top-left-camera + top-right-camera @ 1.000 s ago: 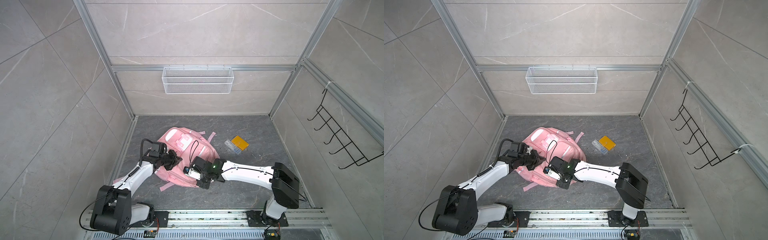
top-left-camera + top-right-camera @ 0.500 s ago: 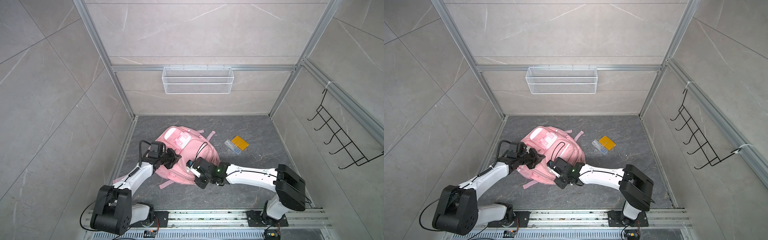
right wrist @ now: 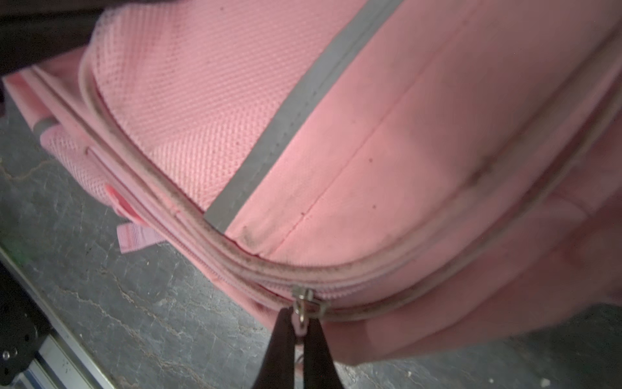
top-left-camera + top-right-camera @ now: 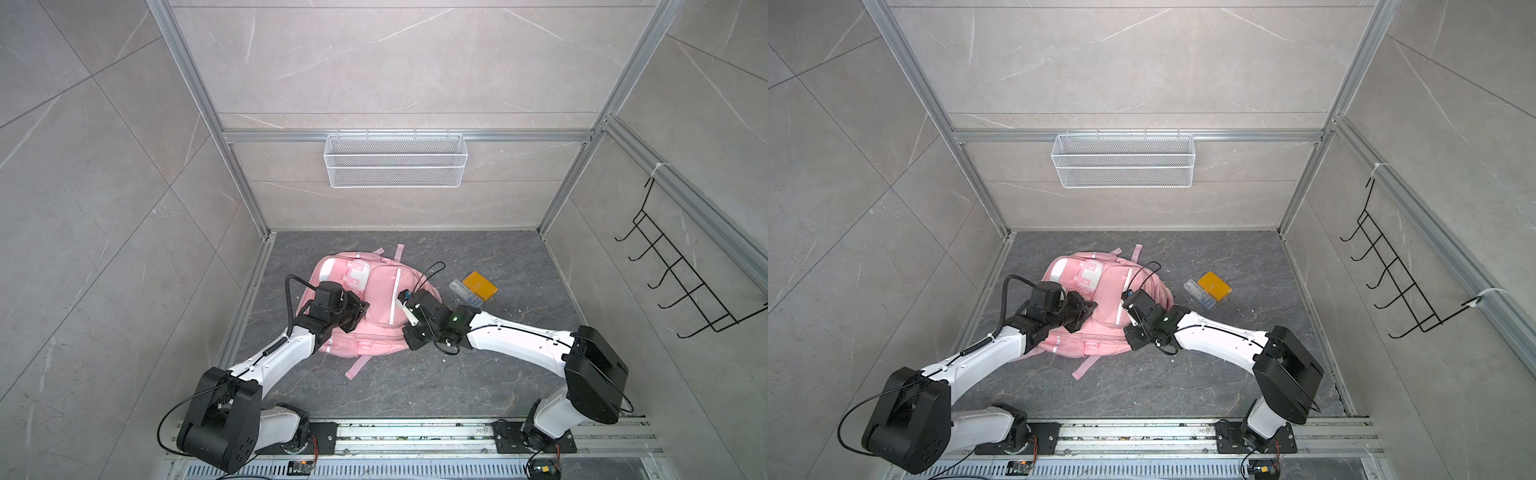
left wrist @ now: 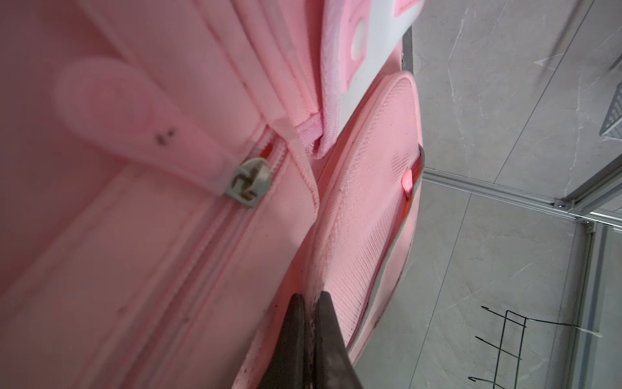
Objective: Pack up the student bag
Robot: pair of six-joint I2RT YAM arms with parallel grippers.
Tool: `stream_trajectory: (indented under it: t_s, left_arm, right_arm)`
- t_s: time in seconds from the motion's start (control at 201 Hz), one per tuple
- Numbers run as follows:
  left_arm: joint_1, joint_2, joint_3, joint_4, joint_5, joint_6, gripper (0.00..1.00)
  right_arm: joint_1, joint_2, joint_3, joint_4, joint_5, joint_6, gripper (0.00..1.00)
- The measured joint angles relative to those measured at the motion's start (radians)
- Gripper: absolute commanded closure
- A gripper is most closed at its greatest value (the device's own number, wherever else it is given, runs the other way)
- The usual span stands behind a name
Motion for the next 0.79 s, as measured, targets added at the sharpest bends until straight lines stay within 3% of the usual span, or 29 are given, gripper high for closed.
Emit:
stream_trajectory:
  t_s: [0.404,0.792]
  left_arm:
    - [-0.008,0.054,-0.003,0.013,-0.019,-0.075,1.00]
    - [-0.012,0.068,-0.063,0.147,-0.063,-0.184,1.00]
  right_arm:
    - [0.034,0.067,0.019,0.000,0.031,-0.014,1.00]
    - [0.037,0.127,0.013,0.069,-0.077,0.021,1.00]
